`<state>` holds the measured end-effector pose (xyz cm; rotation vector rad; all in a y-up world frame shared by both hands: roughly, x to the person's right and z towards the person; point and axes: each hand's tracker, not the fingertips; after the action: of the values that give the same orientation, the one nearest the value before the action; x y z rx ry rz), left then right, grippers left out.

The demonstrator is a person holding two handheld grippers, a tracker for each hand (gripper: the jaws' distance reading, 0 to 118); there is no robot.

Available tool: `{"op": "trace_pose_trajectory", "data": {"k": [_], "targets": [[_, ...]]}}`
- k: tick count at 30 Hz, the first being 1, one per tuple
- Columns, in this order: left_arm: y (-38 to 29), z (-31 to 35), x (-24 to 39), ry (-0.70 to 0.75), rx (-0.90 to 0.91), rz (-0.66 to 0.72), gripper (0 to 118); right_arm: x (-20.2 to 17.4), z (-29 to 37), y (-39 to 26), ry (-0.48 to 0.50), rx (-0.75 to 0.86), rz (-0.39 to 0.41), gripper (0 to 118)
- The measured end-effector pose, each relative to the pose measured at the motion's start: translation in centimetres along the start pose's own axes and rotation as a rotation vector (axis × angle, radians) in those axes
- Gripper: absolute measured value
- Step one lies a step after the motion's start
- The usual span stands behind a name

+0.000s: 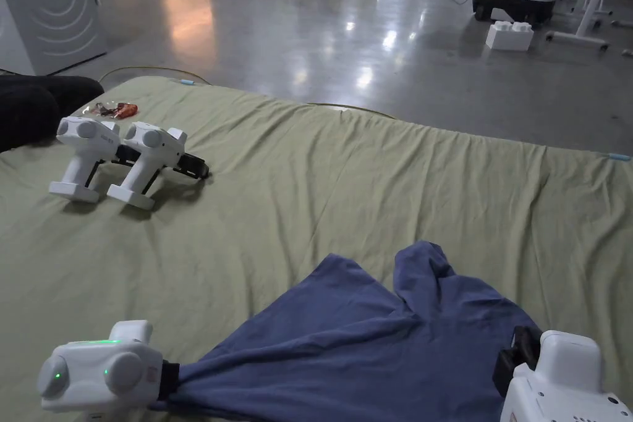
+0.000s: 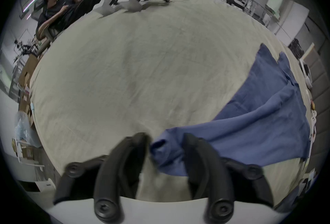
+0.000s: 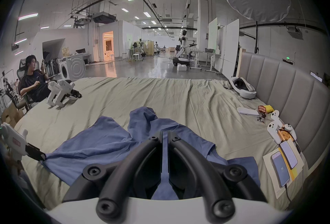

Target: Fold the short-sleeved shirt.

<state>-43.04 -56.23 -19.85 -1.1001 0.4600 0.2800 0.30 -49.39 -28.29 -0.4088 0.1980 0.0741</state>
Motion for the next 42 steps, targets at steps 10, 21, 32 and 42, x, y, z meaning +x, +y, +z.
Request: {"op": "trace_pose_trajectory", "data": {"k": [10,21,32,42], "targets": [[-0.2,-1.4,-1.9,-0.089,0.057,0.022,9,3.0,-10.1,3.1,0.029,-0.157,0.075,67],[-0.2,0.0,-0.4,-0.082,0.094,0.017,9,6.7,-27.6,3.8,0.139,-0.594,0.220,67],[-0.1,0.0,0.4,-0.065,0.079,-0.012,9,4.7,-29.4,0.9,0.213,-0.641,0.271,14],[0.5,2.6,0.0,-0.088,0.172,0.012,9,6.1,-22.7,5.5,0.143,-0.382,0.216,8]]}}
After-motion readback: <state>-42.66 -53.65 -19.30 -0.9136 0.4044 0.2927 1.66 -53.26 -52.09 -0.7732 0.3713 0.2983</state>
